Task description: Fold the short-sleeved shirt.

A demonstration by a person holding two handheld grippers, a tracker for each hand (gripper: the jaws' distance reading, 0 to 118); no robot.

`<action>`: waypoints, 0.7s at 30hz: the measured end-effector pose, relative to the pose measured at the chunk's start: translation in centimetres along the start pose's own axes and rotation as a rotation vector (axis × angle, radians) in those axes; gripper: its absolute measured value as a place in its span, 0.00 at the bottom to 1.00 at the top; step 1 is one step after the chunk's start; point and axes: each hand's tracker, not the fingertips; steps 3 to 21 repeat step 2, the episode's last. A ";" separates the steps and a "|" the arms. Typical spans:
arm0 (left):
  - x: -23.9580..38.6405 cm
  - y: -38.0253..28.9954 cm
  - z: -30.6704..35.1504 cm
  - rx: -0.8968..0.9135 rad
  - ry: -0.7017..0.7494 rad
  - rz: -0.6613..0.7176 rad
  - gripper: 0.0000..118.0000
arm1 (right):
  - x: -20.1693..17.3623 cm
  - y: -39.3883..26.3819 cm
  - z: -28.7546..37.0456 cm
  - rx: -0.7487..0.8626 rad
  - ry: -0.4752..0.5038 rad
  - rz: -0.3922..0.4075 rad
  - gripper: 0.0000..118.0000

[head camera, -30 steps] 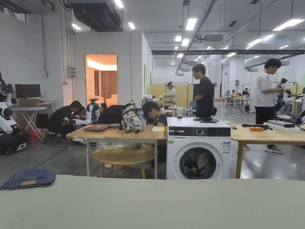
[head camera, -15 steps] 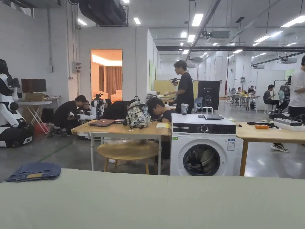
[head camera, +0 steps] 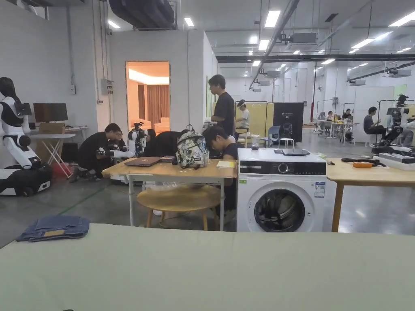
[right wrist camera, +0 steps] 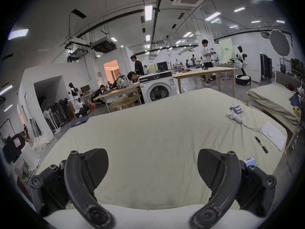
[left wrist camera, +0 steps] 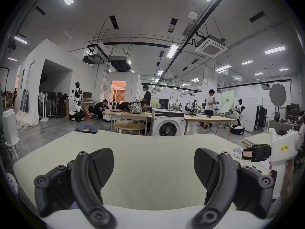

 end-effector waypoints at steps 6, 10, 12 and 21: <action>0.1 0.0 -0.1 -0.001 -0.001 0.003 0.85 | -0.4 -0.1 0.4 0.039 0.008 0.044 0.93; 0.1 0.0 -0.1 -0.001 -0.001 0.003 0.85 | -0.4 -0.1 0.4 0.039 0.008 0.044 0.93; 0.1 0.0 -0.1 -0.001 -0.001 0.003 0.85 | -0.4 -0.1 0.4 0.039 0.008 0.044 0.93; 0.1 0.0 -0.1 -0.001 -0.001 0.003 0.85 | -0.4 -0.1 0.4 0.039 0.008 0.044 0.93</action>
